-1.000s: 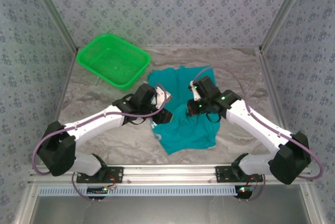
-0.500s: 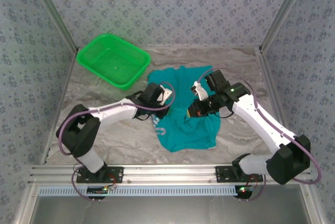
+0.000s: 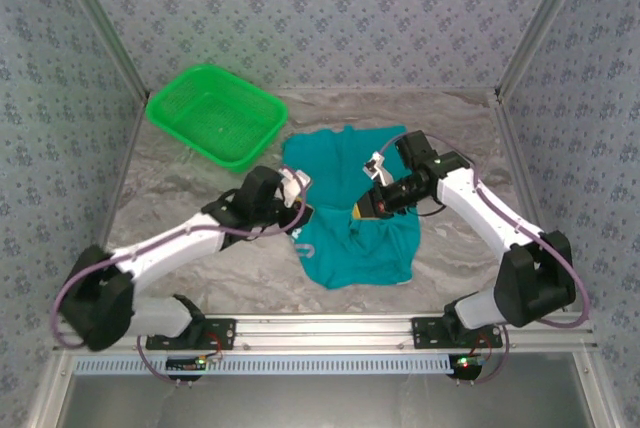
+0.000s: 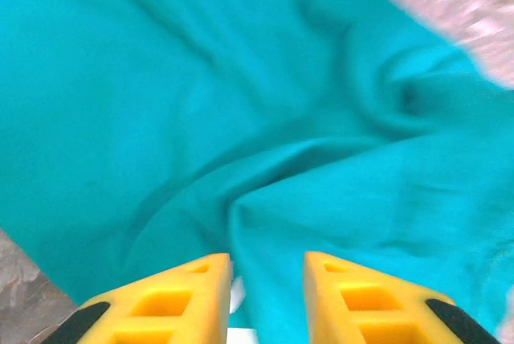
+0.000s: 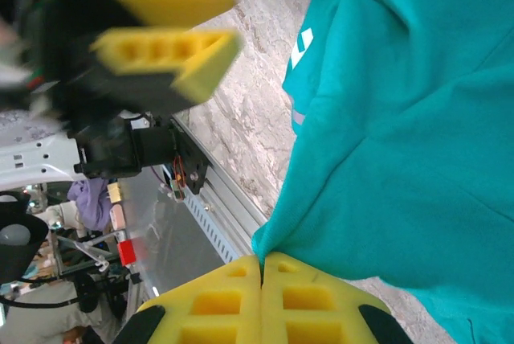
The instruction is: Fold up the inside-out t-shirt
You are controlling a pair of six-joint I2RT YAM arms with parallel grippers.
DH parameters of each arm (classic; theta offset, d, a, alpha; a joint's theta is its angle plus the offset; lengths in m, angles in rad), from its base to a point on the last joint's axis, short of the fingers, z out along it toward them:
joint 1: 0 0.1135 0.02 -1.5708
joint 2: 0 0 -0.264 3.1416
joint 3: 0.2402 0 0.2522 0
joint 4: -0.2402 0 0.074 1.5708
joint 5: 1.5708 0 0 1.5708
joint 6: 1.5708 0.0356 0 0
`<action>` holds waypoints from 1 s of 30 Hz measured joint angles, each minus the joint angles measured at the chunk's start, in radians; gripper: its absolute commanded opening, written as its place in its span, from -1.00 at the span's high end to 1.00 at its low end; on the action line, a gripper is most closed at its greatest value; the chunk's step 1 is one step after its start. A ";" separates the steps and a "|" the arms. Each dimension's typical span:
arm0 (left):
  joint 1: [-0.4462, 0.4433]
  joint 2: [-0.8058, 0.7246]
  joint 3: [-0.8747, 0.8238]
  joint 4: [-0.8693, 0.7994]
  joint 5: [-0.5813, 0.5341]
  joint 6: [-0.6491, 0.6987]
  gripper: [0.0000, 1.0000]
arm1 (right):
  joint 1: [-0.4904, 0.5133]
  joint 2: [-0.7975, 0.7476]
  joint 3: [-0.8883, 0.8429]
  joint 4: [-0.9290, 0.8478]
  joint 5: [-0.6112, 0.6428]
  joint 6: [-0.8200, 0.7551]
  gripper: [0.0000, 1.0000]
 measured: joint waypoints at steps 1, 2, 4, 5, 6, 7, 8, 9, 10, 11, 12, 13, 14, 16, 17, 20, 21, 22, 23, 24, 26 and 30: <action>-0.020 -0.027 -0.004 0.012 0.010 0.004 0.37 | -0.001 0.006 -0.002 0.005 -0.004 0.000 1.00; -0.045 -0.040 -0.004 0.029 0.023 0.006 0.35 | -0.002 0.013 -0.005 0.010 -0.006 0.000 1.00; -0.095 -0.026 0.002 0.060 0.045 0.011 0.32 | -0.002 0.019 -0.007 0.014 -0.007 -0.001 1.00; -0.117 -0.003 0.007 0.070 0.053 0.014 0.30 | -0.004 0.019 -0.007 0.014 -0.005 -0.001 1.00; -0.138 0.032 0.017 0.077 0.060 0.014 0.28 | -0.006 0.019 -0.007 0.014 0.003 -0.002 0.97; -0.151 0.065 0.026 0.082 0.063 0.014 0.26 | -0.010 0.019 -0.007 0.014 0.017 -0.002 0.97; -0.161 0.111 0.043 0.085 0.067 0.014 0.24 | -0.017 0.019 -0.009 0.014 0.037 -0.002 0.96; -0.166 0.160 0.063 0.093 0.068 0.014 0.23 | -0.028 0.019 -0.016 0.017 0.064 -0.003 0.95; -0.167 0.200 0.080 0.100 0.068 0.014 0.21 | -0.042 0.019 -0.025 0.019 0.090 -0.003 0.95; -0.168 0.249 0.101 0.108 0.067 0.014 0.19 | -0.063 0.019 -0.038 0.024 0.122 -0.002 0.95; -0.168 0.298 0.125 0.114 0.066 0.014 0.18 | -0.084 0.019 -0.053 0.031 0.155 0.000 0.95; -0.168 0.338 0.146 0.119 0.066 0.014 0.18 | -0.107 0.019 -0.069 0.040 0.190 0.000 0.95; -0.168 0.380 0.171 0.123 0.065 0.014 0.18 | -0.126 0.019 -0.086 0.056 0.222 0.001 0.95; -0.168 0.453 0.214 0.127 0.059 0.013 0.23 | -0.156 0.023 -0.119 0.103 0.278 0.004 0.94; -0.168 0.487 0.236 0.128 0.056 0.013 0.31 | -0.165 0.032 -0.136 0.132 0.306 0.008 0.90; -0.163 0.550 0.285 0.127 0.046 0.013 0.67 | -0.167 0.078 -0.158 0.210 0.377 0.027 0.73; -0.158 0.559 0.294 0.128 0.042 0.014 0.74 | -0.166 0.087 -0.164 0.238 0.394 0.036 0.65; -0.153 0.561 0.298 0.127 0.040 0.010 0.79 | -0.165 0.089 -0.172 0.264 0.411 0.045 0.59; -0.143 0.561 0.299 0.126 0.040 0.004 0.85 | -0.162 0.088 -0.179 0.283 0.426 0.055 0.53; -0.128 0.561 0.299 0.126 0.042 0.000 0.90 | -0.158 0.084 -0.183 0.304 0.445 0.063 0.46; -0.090 0.561 0.299 0.124 0.044 -0.009 0.95 | -0.150 0.066 -0.192 0.331 0.489 0.078 0.37; -0.010 0.561 0.295 0.126 0.053 -0.022 0.95 | -0.101 -0.045 -0.234 0.354 0.579 0.093 0.22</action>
